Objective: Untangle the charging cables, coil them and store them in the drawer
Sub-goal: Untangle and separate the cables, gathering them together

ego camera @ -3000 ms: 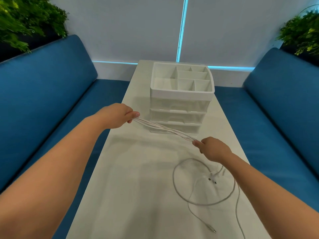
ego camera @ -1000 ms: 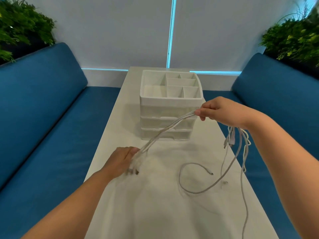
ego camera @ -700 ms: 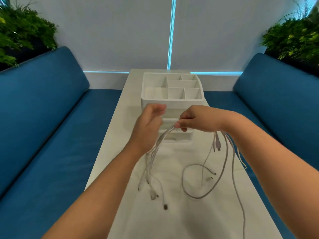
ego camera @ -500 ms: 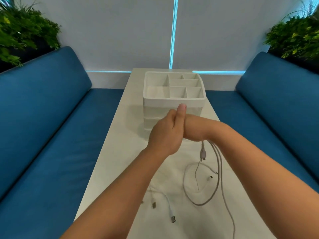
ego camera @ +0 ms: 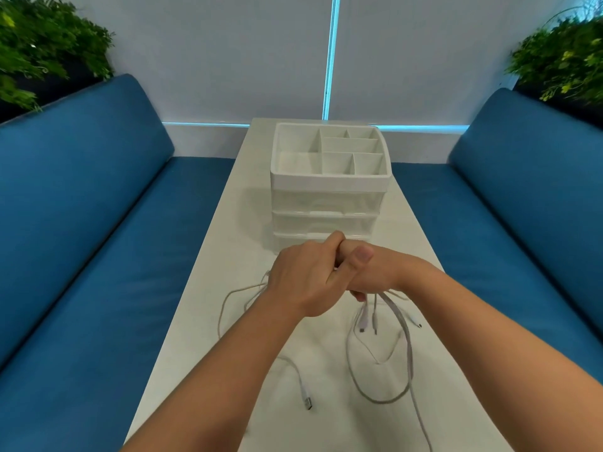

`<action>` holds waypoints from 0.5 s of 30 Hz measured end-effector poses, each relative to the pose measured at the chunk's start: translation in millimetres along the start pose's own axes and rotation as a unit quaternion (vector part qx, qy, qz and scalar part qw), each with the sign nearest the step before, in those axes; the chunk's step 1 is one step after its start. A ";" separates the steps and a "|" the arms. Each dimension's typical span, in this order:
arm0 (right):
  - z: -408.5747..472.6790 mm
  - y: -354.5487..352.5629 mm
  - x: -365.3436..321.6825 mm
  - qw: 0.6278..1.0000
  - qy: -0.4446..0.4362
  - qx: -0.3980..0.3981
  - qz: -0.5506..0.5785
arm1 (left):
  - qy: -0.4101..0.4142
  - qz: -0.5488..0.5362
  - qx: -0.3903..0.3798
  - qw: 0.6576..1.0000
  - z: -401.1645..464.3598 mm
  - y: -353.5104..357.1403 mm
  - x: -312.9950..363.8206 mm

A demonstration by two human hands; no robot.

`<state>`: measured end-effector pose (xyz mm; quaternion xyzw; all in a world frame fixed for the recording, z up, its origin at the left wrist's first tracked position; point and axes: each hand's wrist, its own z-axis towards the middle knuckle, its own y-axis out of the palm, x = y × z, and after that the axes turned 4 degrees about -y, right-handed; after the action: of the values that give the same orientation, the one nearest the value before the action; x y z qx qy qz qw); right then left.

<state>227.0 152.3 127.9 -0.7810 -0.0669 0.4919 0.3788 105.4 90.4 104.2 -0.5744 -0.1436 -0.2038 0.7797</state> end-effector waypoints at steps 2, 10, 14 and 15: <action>0.2 -1.6 1.7 1.000 0.002 -0.011 0.024 | -0.003 0.004 -0.017 1.000 2.5 0.4 0.3; -12.9 -3.1 26.2 0.990 0.048 -0.070 0.114 | -0.075 0.055 -0.073 0.993 -6.2 -3.0 -16.4; -12.5 -2.0 30.6 0.993 0.047 -0.053 0.095 | -0.107 -0.041 -0.148 0.982 -6.7 -13.3 -27.0; -12.4 -2.5 30.8 0.994 0.046 -0.048 0.088 | -0.114 -0.072 -0.166 0.977 -7.0 -16.2 -31.1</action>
<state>253.5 162.2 110.3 -0.8229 -0.0040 0.4831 0.2992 70.3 84.3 101.5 -0.7035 -0.2363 -0.2135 0.6353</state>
